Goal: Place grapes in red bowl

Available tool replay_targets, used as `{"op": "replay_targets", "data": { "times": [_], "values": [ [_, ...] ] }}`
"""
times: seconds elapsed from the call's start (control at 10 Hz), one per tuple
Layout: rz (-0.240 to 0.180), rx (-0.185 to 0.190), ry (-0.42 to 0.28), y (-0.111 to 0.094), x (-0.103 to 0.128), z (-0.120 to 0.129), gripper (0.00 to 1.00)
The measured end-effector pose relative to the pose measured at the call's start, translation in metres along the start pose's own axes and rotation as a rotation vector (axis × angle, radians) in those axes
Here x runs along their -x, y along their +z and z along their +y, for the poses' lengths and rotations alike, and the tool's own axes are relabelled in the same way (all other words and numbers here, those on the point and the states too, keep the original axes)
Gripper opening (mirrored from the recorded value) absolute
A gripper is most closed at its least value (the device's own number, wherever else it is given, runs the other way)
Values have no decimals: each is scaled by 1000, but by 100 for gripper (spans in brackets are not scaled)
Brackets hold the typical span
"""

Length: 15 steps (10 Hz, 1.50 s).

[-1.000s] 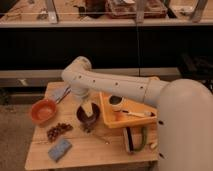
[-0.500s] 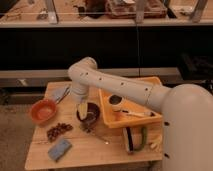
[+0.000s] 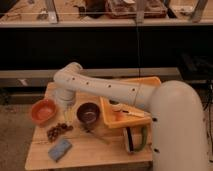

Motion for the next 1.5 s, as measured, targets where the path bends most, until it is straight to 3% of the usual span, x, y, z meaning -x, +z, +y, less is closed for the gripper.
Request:
{"op": "replay_targets", "data": {
  "times": [0.3, 0.6, 1.0, 1.2, 1.5],
  "values": [
    [-39, 29, 41, 43, 0, 5, 80],
    [-143, 22, 152, 66, -12, 3, 80],
    [-214, 36, 257, 85, -17, -4, 80],
    [-229, 41, 287, 89, -14, -7, 80],
    [-282, 27, 358, 96, -8, -11, 80]
  ]
}}
